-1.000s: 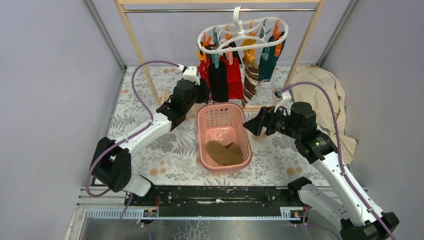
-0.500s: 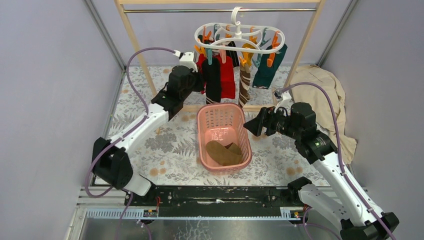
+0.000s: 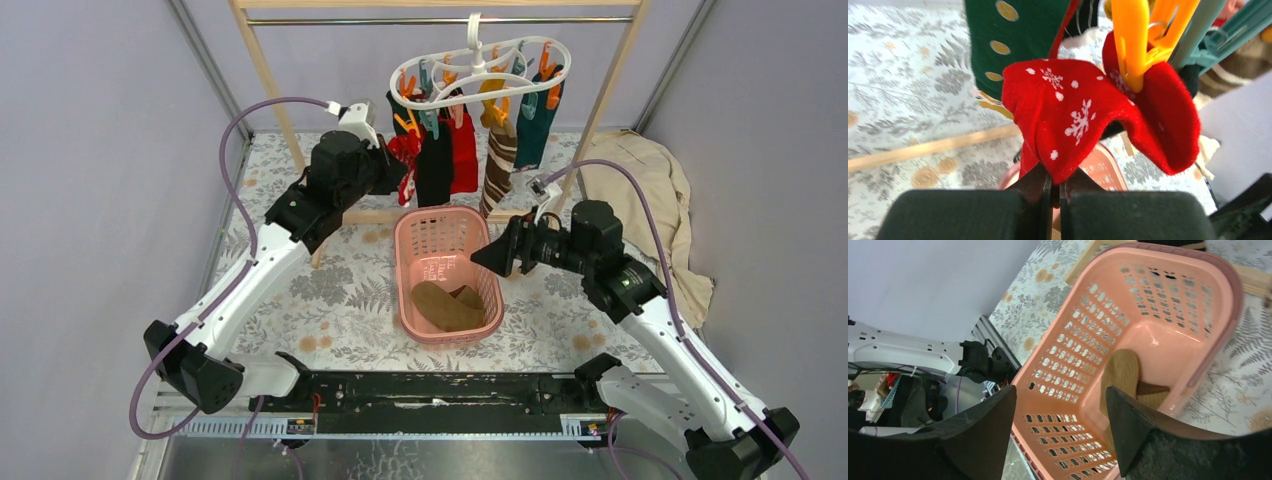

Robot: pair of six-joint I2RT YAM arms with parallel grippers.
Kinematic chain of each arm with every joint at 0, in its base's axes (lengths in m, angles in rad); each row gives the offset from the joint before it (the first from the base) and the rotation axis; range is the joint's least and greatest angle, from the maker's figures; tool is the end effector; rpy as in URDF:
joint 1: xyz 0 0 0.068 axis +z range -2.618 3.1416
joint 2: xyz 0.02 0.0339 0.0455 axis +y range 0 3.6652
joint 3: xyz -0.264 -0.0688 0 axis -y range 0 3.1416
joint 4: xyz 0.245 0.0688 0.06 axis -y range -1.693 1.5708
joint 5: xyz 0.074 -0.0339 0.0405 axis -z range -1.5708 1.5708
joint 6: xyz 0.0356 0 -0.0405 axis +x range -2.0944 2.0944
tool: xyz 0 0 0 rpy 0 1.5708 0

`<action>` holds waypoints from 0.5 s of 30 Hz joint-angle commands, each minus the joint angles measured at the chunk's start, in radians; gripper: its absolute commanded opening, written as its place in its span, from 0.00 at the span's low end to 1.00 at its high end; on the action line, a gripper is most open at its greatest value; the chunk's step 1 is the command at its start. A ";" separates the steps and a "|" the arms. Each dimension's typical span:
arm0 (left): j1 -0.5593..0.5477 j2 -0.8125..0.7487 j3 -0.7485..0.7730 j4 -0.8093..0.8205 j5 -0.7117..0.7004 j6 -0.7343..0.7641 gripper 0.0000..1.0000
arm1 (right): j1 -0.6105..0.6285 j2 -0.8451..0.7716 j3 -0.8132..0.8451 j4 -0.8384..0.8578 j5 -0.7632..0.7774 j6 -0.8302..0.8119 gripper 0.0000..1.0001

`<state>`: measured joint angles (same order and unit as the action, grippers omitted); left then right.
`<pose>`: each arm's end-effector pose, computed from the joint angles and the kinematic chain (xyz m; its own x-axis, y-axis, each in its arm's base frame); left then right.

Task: Remove the socks clipped to the hanger
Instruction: Remove the sock from the hanger.

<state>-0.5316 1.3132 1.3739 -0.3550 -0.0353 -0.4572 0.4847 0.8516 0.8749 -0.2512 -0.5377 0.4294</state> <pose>0.2580 -0.1502 0.4118 -0.4351 -0.2559 -0.8632 0.3181 0.8533 -0.4133 0.1609 0.1054 0.3542 -0.5322 0.1239 -0.8375 -0.6820 0.5234 0.5108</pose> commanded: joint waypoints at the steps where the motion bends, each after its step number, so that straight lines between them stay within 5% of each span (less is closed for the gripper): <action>1: -0.045 -0.031 -0.002 -0.078 0.031 -0.074 0.04 | 0.071 0.040 0.069 0.107 0.046 0.029 0.73; 15: -0.186 -0.052 -0.086 -0.026 0.097 -0.237 0.04 | 0.212 0.119 0.029 0.221 0.209 0.010 0.81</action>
<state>-0.6807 1.2758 1.3071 -0.4213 0.0372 -0.6353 0.6796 0.9787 0.9051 -0.1162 -0.3805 0.4526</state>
